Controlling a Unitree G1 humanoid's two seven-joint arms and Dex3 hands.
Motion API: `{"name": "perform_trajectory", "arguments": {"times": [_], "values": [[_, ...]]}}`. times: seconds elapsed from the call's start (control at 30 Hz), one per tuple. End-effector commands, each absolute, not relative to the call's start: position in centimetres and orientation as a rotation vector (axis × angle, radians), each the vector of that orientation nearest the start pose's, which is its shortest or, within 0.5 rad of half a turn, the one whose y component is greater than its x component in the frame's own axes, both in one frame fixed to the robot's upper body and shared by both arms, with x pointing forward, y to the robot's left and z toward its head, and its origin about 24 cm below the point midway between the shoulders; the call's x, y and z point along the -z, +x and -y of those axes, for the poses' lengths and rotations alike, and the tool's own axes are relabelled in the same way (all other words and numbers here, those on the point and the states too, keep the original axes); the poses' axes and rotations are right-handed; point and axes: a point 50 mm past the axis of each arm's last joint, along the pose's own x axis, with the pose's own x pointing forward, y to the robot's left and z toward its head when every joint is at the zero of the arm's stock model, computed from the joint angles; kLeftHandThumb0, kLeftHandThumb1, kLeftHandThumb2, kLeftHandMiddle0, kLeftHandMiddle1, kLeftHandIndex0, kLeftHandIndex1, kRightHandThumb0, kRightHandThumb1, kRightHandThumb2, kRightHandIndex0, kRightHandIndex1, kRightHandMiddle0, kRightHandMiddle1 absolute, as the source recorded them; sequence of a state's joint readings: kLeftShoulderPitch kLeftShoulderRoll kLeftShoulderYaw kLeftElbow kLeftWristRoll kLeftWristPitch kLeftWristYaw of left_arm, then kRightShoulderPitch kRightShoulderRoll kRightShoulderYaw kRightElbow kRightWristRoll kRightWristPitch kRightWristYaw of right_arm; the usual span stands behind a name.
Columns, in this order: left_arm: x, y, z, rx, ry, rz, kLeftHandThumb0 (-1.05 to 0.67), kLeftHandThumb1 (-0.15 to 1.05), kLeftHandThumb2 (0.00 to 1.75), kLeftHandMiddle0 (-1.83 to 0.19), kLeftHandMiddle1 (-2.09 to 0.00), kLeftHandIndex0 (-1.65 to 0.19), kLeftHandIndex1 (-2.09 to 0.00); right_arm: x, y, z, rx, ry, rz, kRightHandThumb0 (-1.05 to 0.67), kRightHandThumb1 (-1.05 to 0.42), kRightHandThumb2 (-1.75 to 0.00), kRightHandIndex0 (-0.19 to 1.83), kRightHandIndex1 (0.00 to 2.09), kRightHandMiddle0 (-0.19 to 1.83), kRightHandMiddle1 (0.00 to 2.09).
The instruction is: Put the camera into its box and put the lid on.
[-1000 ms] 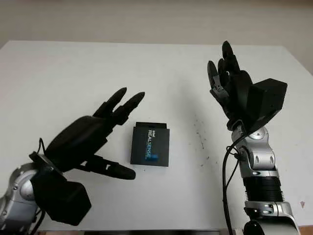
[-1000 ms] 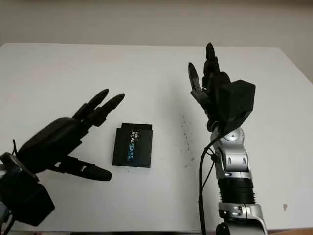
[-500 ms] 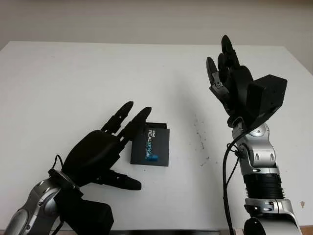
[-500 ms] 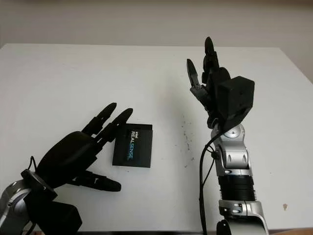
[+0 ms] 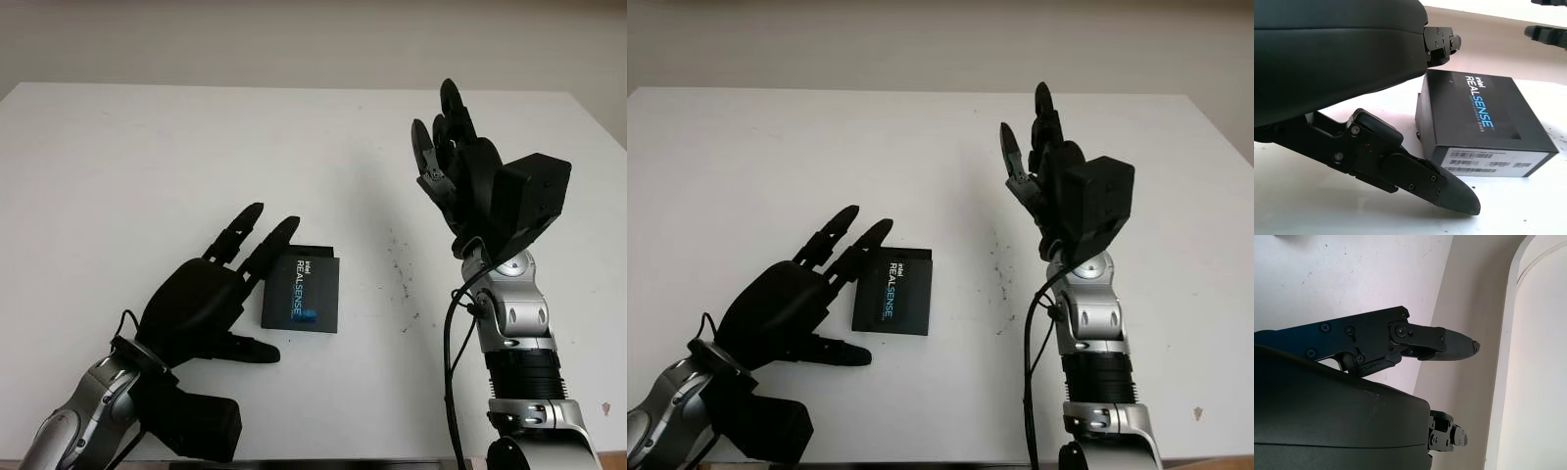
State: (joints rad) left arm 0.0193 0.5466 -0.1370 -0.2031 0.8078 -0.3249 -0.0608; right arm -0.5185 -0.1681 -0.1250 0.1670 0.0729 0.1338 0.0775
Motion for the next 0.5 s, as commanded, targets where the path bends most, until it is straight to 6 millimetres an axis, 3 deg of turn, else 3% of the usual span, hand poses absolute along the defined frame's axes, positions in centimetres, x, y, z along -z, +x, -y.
{"name": "perform_trajectory", "arguments": {"times": [0.0, 0.47], "values": [[-9.65, 23.59, -16.51, 0.399, 1.295, 0.455, -0.76, 0.9, 0.06, 0.05, -0.13, 0.11, -0.08, -14.81, 34.03, 17.16, -0.057, -0.063, 0.232, -0.56, -1.05, -0.48, -0.15, 0.05, -0.11, 0.05], [-10.0, 23.6, -15.96, 0.454, 1.119, 0.432, -0.8, 0.91, 0.06, 0.07, -0.16, 0.11, -0.08, -14.55, 34.02, 17.09, -0.045, -0.089, 0.228, -0.57, -1.05, -0.46, -0.14, 0.06, -0.1, 0.06]]}}
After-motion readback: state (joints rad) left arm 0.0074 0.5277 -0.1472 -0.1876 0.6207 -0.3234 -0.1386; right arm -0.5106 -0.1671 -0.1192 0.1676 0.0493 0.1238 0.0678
